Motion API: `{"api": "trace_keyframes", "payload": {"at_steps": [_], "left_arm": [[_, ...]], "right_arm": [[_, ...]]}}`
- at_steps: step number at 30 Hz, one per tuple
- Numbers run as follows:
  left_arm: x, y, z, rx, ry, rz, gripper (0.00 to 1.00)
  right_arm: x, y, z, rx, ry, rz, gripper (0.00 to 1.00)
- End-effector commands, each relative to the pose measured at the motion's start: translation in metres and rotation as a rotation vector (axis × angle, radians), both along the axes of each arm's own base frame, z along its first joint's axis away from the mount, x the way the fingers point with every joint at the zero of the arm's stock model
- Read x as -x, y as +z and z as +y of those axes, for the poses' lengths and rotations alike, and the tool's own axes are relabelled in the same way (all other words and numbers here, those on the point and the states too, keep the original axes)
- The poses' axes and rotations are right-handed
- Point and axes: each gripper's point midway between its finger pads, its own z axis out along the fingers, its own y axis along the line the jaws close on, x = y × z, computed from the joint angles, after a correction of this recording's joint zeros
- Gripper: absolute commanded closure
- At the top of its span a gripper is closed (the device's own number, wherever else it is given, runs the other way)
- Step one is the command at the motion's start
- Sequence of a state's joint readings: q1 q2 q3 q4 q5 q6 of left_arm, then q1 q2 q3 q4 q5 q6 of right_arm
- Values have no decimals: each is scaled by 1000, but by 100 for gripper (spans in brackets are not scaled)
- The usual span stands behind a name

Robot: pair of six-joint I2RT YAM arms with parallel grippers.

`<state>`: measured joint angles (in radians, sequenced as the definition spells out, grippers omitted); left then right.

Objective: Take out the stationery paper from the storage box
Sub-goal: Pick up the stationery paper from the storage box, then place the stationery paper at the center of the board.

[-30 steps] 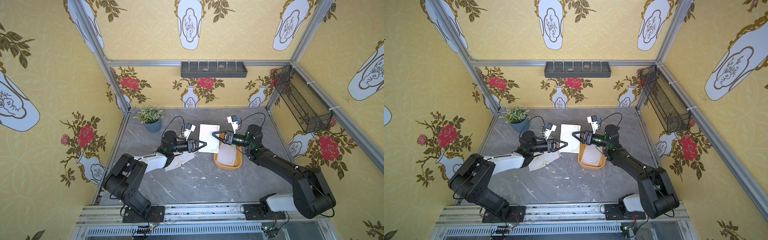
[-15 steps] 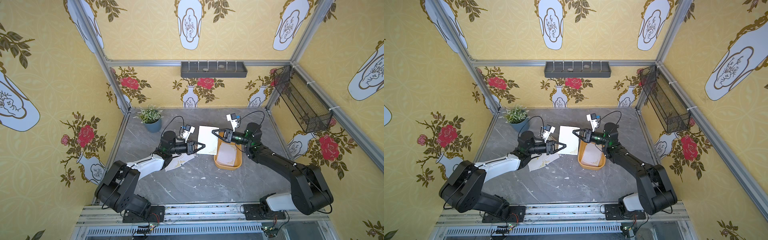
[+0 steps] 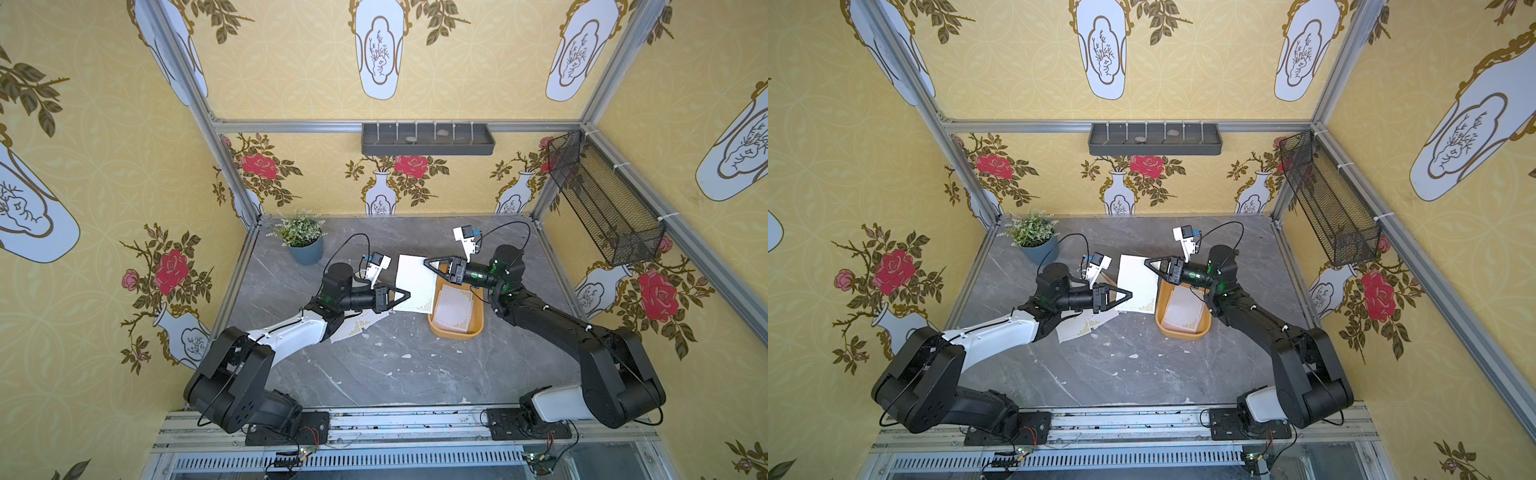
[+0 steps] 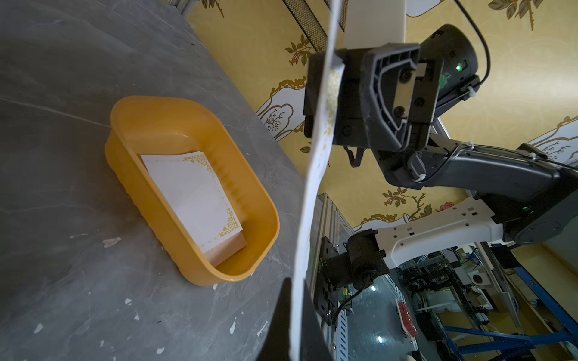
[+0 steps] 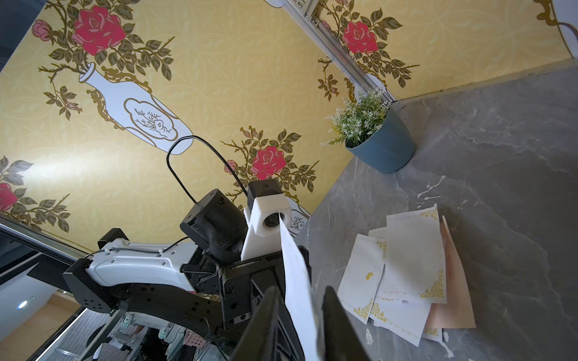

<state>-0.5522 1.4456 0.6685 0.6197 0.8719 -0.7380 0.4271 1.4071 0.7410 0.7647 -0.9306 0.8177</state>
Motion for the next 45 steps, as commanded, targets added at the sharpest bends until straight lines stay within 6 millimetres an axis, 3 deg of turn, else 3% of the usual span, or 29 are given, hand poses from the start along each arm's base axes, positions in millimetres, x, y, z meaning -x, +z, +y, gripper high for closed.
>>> {"api": "trace_keyframes", "payload": {"at_steps": [1, 5, 9, 16, 20, 23, 28, 31, 35, 41, 45], "left_arm": [[2, -2, 1, -7, -5, -18, 100], [0, -5, 4, -38, 22, -23, 100], [-15, -23, 17, -179, 145, -1, 100], [-40, -34, 51, -294, 357, 25, 100], [-65, -42, 79, -286, 486, 86, 100], [-83, -57, 96, -378, 592, 135, 100], [-105, -61, 88, -395, 600, 136, 100], [-124, -73, 102, -408, 675, 183, 100], [-133, -101, 114, -466, 737, 248, 100], [-136, -129, 113, -479, 727, 311, 100], [-133, -143, 117, -497, 750, 356, 84]], "right_arm": [[-2, 8, -2, -19, -16, -42, 26], [-2, 5, -2, -9, -17, -30, 17], [-5, 2, -9, 4, -56, -23, 11], [-7, -3, -19, 53, -111, -20, 8], [-7, -8, -21, 72, -128, -4, 8], [-6, -13, -22, 79, -130, 7, 8], [-7, -19, -22, 95, -141, 23, 8], [-8, -21, -25, 115, -165, 24, 7], [-5, -24, -29, 141, -175, 21, 7], [-5, -34, -33, 184, -202, 42, 7], [-18, -49, -48, 286, -344, 72, 7]]}}
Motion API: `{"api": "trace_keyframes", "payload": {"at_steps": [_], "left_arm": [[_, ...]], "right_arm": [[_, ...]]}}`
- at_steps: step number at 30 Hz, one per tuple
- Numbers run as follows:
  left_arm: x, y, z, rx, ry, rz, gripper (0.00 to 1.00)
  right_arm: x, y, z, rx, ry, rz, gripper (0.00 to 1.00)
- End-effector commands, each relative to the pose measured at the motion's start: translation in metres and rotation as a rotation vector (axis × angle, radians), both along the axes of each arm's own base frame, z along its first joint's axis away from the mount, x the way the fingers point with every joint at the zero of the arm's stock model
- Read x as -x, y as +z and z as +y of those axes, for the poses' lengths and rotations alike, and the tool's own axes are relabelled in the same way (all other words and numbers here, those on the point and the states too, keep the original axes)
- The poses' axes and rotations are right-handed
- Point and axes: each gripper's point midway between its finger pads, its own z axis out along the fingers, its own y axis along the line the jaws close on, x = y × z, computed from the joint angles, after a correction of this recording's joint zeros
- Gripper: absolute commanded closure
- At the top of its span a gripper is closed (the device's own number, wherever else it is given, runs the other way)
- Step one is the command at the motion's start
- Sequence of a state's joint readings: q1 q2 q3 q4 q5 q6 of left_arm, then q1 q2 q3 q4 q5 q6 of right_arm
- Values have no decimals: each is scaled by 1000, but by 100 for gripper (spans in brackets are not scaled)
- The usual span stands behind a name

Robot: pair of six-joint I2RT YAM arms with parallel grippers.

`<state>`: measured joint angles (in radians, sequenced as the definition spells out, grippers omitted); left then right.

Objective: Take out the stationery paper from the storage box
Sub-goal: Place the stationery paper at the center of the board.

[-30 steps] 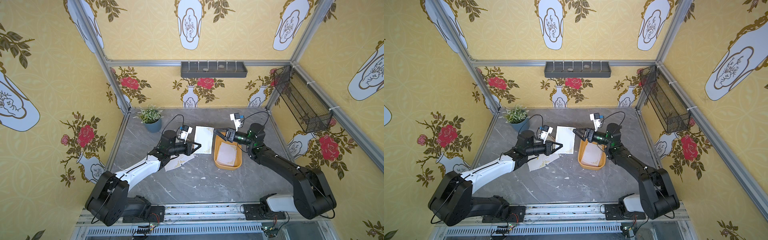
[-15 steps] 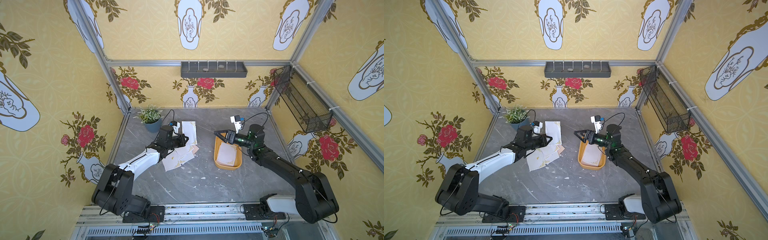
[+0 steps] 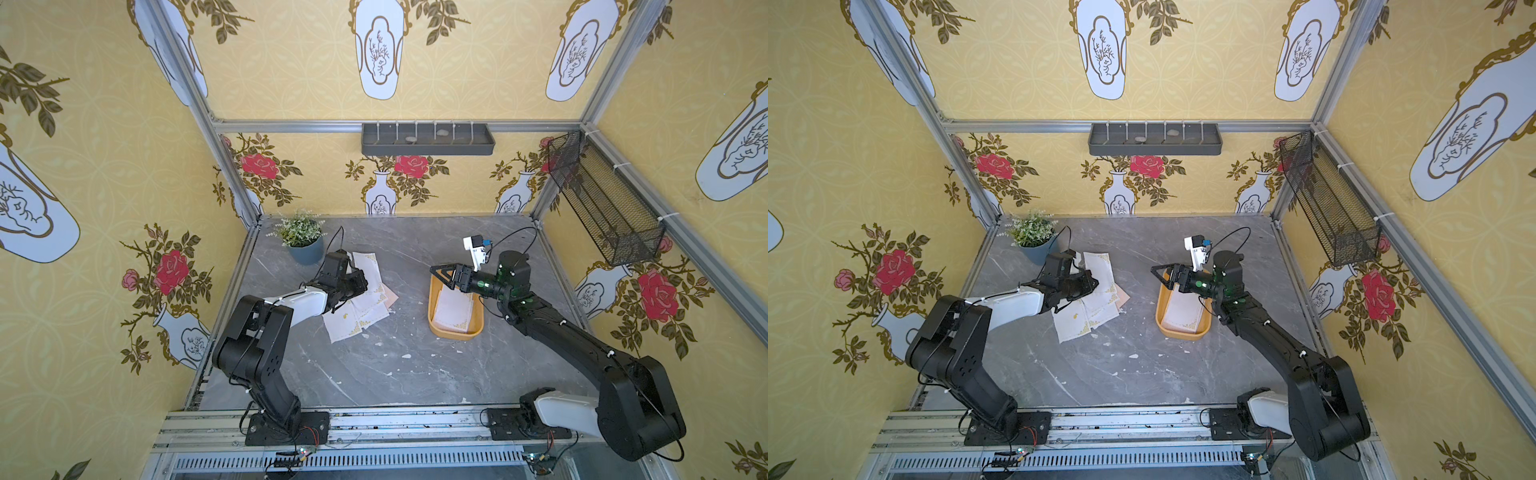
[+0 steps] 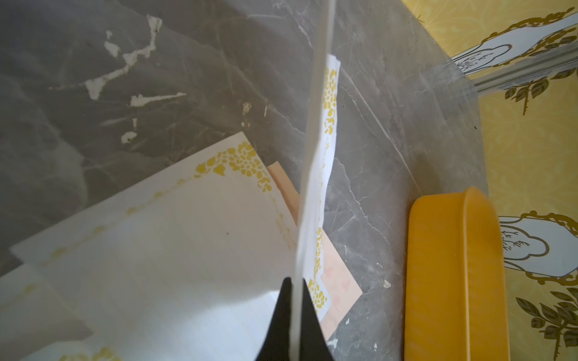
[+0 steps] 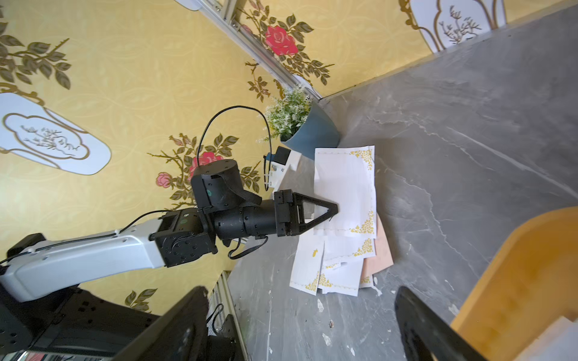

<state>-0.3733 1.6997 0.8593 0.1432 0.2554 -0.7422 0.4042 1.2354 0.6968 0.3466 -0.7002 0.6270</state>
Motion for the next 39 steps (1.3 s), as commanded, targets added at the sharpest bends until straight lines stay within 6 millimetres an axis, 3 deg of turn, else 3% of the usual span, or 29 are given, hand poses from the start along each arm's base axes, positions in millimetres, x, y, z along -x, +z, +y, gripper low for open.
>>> {"api": "trace_keyframes", "payload": {"at_steps": [1, 3, 5, 6, 12, 15, 18, 20, 30, 39], "left_arm": [[-1, -6, 6, -5, 44, 10, 75], [1, -8, 13, -38, 71, 14, 49], [2, -8, 23, -86, 98, 15, 37], [3, -6, 28, -115, 110, 15, 35], [13, 18, 62, -284, 194, -23, 32], [19, 43, 71, -360, 215, -91, 31], [28, 66, 61, -379, 187, -170, 31], [31, 75, 60, -361, 185, -200, 30], [36, 61, 65, -385, 191, -175, 30], [33, 55, 61, -378, 184, -156, 30]], "right_arm": [[-13, -13, -16, 110, -136, 3, 7], [-15, -22, -21, 165, -169, 28, 7], [-14, -27, -19, 211, -167, 31, 7], [-13, -33, -18, 247, -176, 40, 7], [-11, -74, -13, 518, -274, 114, 8], [-12, -103, -33, 710, -430, 210, 9], [-10, -126, -57, 836, -562, 310, 10], [-9, -137, -61, 851, -591, 350, 10], [-13, -179, -72, 865, -642, 519, 10], [-19, -196, -86, 854, -676, 561, 9]]}}
